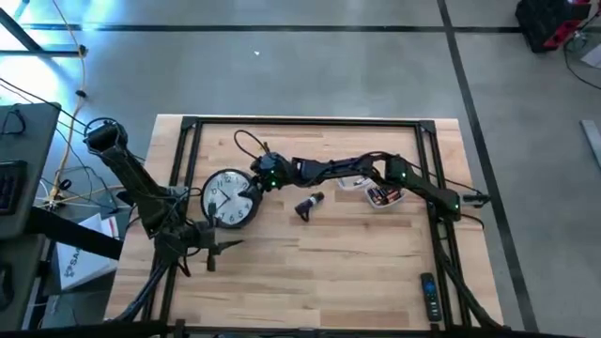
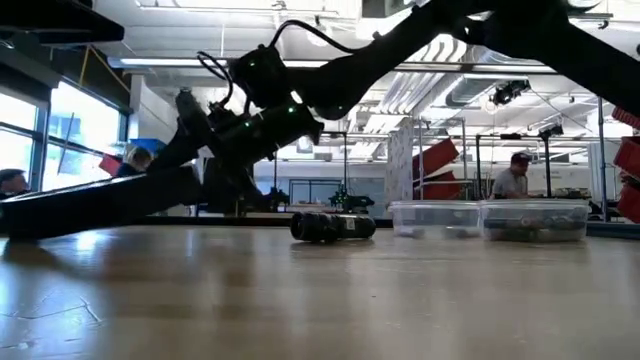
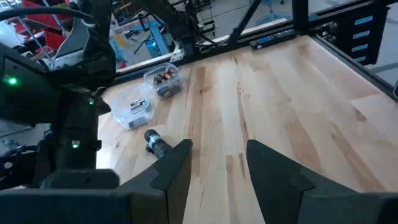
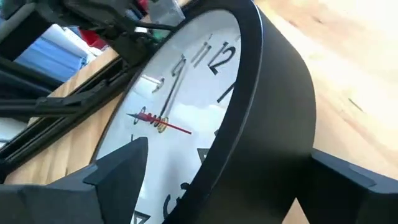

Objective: Insert battery
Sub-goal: Move the black wall clock to the middle left of the table, then adjust the black flashlight beside the black wall clock

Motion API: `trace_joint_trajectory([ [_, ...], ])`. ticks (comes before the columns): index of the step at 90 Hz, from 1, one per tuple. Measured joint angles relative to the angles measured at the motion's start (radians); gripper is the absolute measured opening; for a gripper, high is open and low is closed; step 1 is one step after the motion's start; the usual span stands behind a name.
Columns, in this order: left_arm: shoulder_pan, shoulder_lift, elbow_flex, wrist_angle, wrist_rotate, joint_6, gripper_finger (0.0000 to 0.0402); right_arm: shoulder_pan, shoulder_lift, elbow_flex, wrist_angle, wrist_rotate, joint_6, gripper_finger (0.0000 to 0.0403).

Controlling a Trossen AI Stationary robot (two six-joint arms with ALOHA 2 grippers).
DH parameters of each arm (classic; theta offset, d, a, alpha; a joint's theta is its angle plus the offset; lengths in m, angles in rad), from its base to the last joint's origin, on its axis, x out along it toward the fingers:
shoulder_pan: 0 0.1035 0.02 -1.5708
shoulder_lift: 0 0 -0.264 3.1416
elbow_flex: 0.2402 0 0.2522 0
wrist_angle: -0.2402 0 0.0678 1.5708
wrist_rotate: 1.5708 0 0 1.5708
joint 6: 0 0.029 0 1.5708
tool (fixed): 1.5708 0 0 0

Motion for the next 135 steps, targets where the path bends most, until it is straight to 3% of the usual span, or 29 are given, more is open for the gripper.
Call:
trace_joint_trajectory([
  [20, 0.000, 0.000, 0.000, 0.000, 0.001, 0.001, 0.0136, 0.010, 0.000, 0.000, -0.090, -0.007, 0.282, 0.0330],
  [48, 0.000, 0.000, 0.000, 0.000, 0.003, -0.008, 0.0136, 0.007, 0.000, 0.000, -0.096, -0.132, 0.525, 0.0330],
  [60, 0.000, 0.000, 0.000, 0.000, 0.020, -0.011, 0.0136, -0.010, -0.007, 0.000, -0.150, -0.137, 0.537, 0.0330],
  [95, -0.001, 0.000, 0.000, -0.007, 0.032, -0.034, 0.0136, -0.054, -0.038, 0.001, -0.307, -0.048, 0.193, 0.0330],
  [103, -0.001, 0.000, 0.000, -0.014, 0.034, -0.038, 0.0136, -0.050, -0.065, -0.001, -0.329, -0.034, 0.023, 0.0330],
  [116, -0.001, 0.000, 0.000, -0.033, 0.079, -0.063, 0.0136, 0.006, -0.140, 0.000, -0.468, -0.003, -0.423, 0.0330],
  [135, 0.000, 0.000, 0.000, -0.025, 0.078, -0.062, 0.0136, 0.097, -0.133, -0.002, -0.539, 0.122, -0.612, 0.0330],
])
